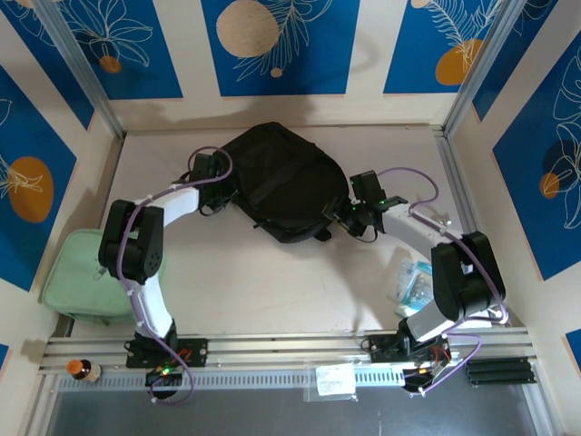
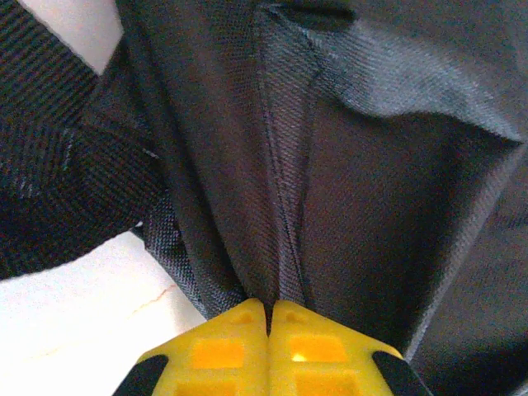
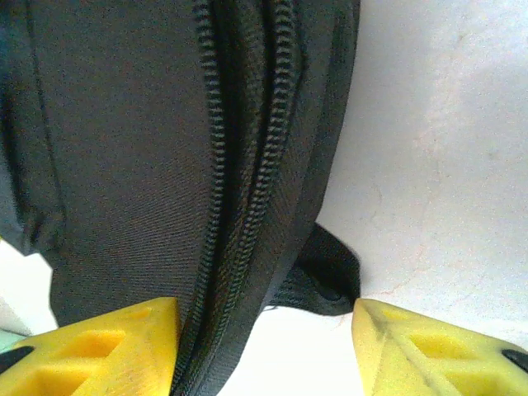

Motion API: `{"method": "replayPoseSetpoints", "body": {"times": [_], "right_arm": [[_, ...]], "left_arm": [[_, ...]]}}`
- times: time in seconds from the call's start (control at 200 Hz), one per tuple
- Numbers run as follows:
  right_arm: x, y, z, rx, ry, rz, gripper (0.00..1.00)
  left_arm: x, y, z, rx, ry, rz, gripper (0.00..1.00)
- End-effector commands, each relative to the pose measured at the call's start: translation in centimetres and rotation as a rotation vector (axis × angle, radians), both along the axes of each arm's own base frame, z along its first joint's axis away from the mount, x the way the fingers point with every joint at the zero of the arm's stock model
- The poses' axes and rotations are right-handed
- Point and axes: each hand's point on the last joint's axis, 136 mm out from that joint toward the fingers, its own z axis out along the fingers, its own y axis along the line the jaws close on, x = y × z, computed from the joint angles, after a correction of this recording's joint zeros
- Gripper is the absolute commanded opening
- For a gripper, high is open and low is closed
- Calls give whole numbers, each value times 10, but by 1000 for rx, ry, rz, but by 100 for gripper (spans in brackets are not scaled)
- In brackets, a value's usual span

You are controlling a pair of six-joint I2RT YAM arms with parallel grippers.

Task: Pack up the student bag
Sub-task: Zip the student bag at the center of the table.

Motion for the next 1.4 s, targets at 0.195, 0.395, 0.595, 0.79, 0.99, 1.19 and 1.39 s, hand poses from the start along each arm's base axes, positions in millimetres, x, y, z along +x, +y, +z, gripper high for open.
{"method": "replayPoseSetpoints", "body": {"times": [0.195, 0.395, 0.595, 0.79, 0.99, 1.19, 1.39], "right_arm": [[24, -4, -23, -27, 4, 24, 34], [58, -11, -30, -64, -31, 62, 31], [70, -29, -5, -130, -86, 68, 42], [47, -55, 46, -247, -139, 32, 59], [12, -18, 87, -261, -182, 126, 61], [-16, 69, 91, -173, -142, 219, 59], [-20, 128, 78, -229, -115, 244, 58]], "left_arm": [[-6, -10, 49, -67, -107, -73, 0], [-22, -18, 78, -128, -158, -120, 0], [-31, -23, 104, -163, -230, -132, 0], [-30, -33, 125, -192, -286, -155, 0], [-28, -38, 131, -200, -307, -154, 0], [-30, -39, 127, -192, -305, -151, 0], [-33, -38, 122, -186, -296, -153, 0]]}}
